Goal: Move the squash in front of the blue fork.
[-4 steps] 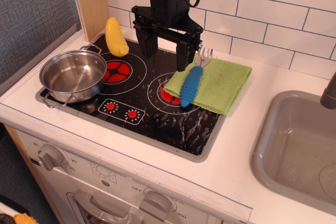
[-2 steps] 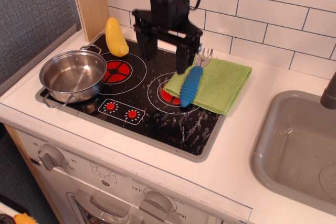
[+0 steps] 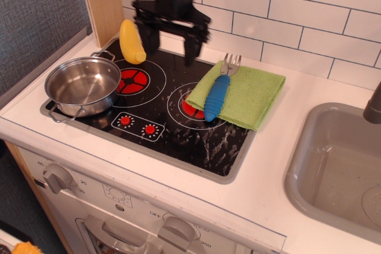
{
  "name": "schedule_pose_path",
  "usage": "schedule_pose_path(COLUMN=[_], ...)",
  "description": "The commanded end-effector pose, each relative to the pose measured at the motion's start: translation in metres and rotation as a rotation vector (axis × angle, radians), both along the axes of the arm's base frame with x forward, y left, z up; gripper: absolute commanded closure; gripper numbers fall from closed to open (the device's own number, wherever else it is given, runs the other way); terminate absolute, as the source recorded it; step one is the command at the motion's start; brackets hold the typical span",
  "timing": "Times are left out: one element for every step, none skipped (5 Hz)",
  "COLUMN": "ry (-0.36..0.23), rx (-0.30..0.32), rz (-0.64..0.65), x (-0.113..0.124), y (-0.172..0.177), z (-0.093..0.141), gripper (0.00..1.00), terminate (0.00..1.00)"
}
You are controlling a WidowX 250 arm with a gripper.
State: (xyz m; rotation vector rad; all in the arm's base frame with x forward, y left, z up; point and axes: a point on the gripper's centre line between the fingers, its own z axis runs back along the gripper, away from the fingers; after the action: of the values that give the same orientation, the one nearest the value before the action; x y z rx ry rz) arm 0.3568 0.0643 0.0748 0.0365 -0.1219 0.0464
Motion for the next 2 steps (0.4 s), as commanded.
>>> schedule_pose_path(ry=[-0.051,-0.010], rx=[0.048,0.052], rz=[0.207,0.269], x=[0.035,0.045], y=[0.067,0.083], z=[0.008,-0.009], gripper=[0.00,0.00], terminate=[0.00,0.00])
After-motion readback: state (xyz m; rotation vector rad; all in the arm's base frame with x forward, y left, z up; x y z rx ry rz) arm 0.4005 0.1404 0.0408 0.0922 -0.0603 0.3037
